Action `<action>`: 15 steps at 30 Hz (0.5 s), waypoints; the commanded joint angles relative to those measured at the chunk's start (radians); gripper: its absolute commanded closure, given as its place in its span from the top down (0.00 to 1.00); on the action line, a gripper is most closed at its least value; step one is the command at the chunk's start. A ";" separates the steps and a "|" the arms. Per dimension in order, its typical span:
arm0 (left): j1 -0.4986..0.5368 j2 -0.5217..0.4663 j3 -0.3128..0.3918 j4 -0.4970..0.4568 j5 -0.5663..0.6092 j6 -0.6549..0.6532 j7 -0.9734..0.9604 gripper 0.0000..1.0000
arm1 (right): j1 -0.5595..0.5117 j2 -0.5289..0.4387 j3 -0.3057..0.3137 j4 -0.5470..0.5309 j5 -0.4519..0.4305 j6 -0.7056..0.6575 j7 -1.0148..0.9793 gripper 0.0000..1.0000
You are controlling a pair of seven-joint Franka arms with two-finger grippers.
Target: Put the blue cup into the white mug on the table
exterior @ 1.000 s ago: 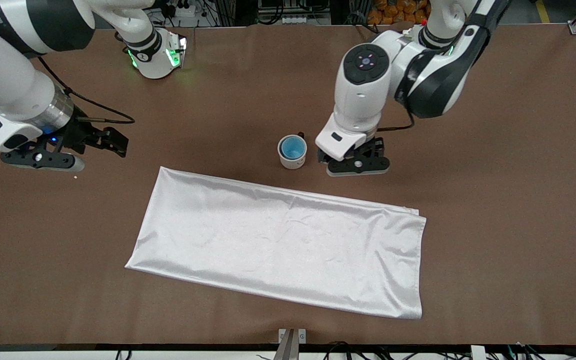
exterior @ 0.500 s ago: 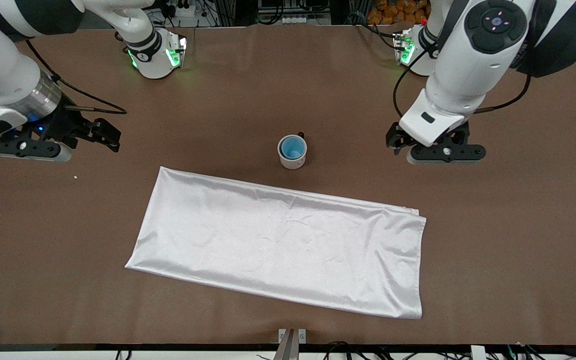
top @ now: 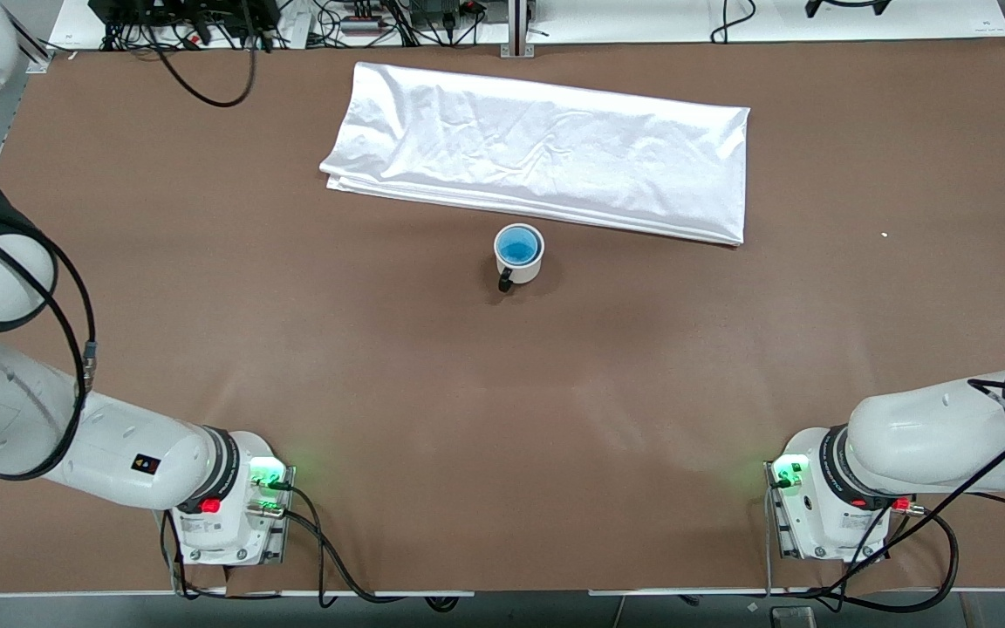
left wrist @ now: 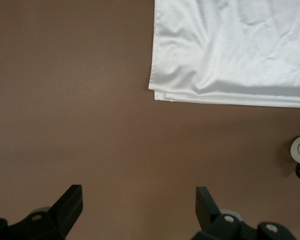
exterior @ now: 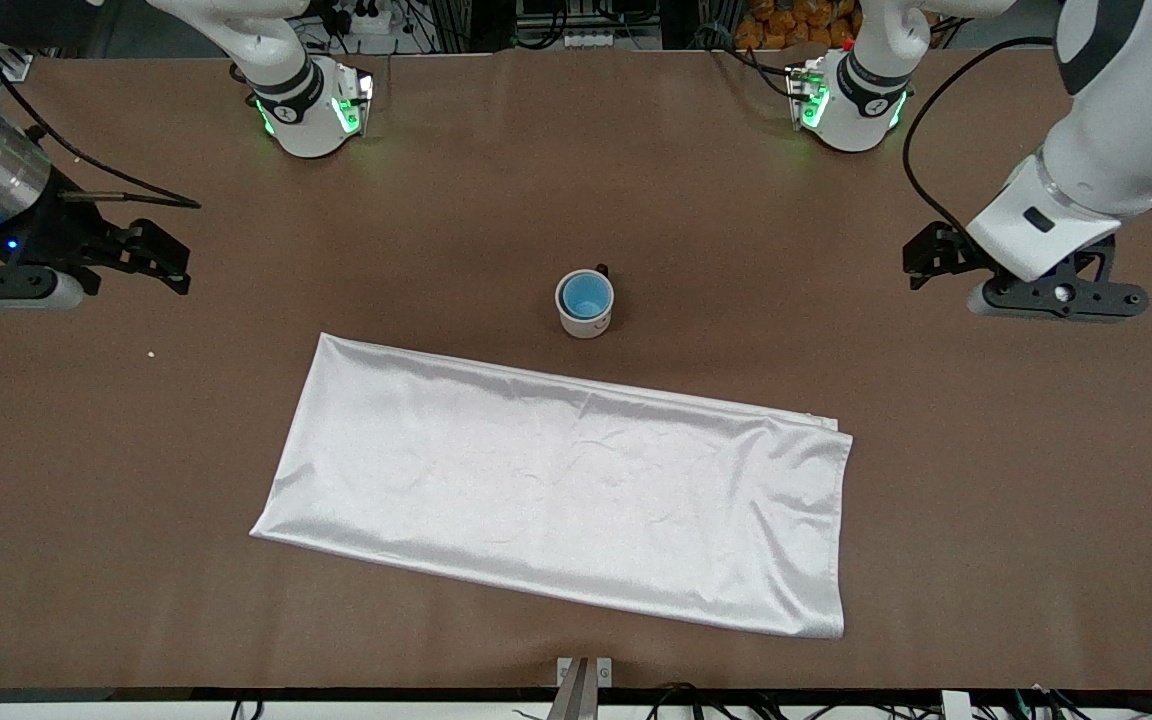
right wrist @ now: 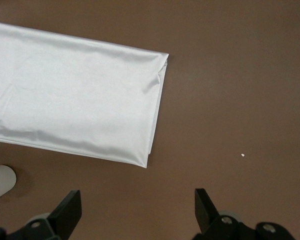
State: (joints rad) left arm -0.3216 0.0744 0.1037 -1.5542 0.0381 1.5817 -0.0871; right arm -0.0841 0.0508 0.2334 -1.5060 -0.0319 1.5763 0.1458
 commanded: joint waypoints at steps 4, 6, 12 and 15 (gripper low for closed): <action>-0.010 -0.027 0.082 -0.024 -0.026 -0.032 0.084 1.00 | -0.020 -0.006 -0.022 0.052 0.009 -0.085 -0.086 1.00; -0.010 -0.027 0.096 -0.024 -0.026 -0.040 0.087 1.00 | -0.019 -0.006 -0.023 0.059 0.006 -0.099 -0.086 1.00; -0.008 -0.071 0.109 -0.085 -0.026 -0.048 0.092 1.00 | -0.020 -0.006 -0.026 0.063 0.007 -0.101 -0.088 1.00; -0.008 -0.090 0.116 -0.116 -0.026 -0.035 0.090 1.00 | -0.020 -0.006 -0.026 0.064 0.006 -0.099 -0.088 1.00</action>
State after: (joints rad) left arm -0.3215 0.0534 0.2027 -1.5824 0.0366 1.5359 -0.0180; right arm -0.0978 0.0507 0.2075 -1.4524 -0.0321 1.4917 0.0737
